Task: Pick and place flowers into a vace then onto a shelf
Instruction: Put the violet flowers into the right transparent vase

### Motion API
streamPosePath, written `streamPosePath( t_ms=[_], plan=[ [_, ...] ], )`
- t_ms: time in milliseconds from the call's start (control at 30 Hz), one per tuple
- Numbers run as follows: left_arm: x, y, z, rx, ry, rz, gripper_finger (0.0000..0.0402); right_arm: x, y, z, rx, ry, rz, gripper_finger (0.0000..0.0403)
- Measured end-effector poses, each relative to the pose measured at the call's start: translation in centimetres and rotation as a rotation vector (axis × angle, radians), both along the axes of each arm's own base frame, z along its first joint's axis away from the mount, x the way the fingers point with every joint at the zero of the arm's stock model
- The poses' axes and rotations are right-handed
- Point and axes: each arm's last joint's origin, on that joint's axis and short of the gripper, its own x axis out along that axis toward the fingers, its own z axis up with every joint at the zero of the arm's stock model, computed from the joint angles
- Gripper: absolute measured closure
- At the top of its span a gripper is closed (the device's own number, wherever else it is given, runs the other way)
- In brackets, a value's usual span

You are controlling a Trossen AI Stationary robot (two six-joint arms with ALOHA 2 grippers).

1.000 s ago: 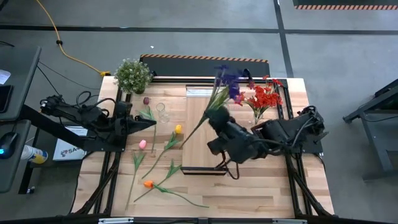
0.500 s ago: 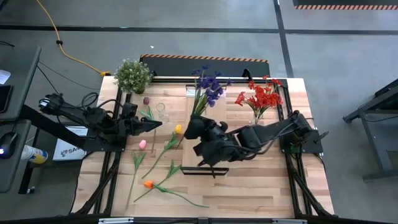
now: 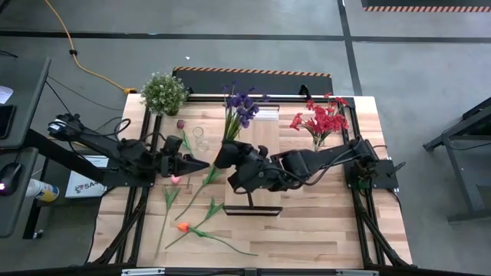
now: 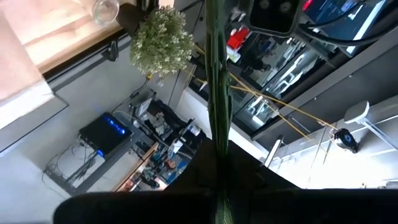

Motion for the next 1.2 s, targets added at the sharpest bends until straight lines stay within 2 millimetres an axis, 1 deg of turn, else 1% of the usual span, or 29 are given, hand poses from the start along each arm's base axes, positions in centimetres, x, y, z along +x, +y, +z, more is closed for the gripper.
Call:
streamPosePath(
  t_ms=[267,633,733,933,1200],
  plan=[
    [0.3,-0.1,0.0,-0.024,-0.006,-0.002,0.0076,0.2,0.1,-0.2,0.014,0.004,0.033,0.0400],
    [0.6,-0.2,-0.4,-0.017,0.019,0.004,0.0076,2.6,-0.3,-2.5,0.004,0.020,0.021,0.0400],
    [0.9,-0.3,-0.6,-0.013,0.035,0.003,0.0076,2.8,-0.6,-2.5,0.009,0.020,0.043,0.0400],
    [1.2,-0.5,-1.0,-0.007,0.056,0.000,0.0076,3.1,-0.5,-1.9,0.023,-0.040,0.066,0.0400],
    [1.2,-0.5,-1.3,-0.015,0.094,0.001,0.0076,3.1,-0.5,-1.9,0.026,-0.035,0.080,0.0400]
  ],
)
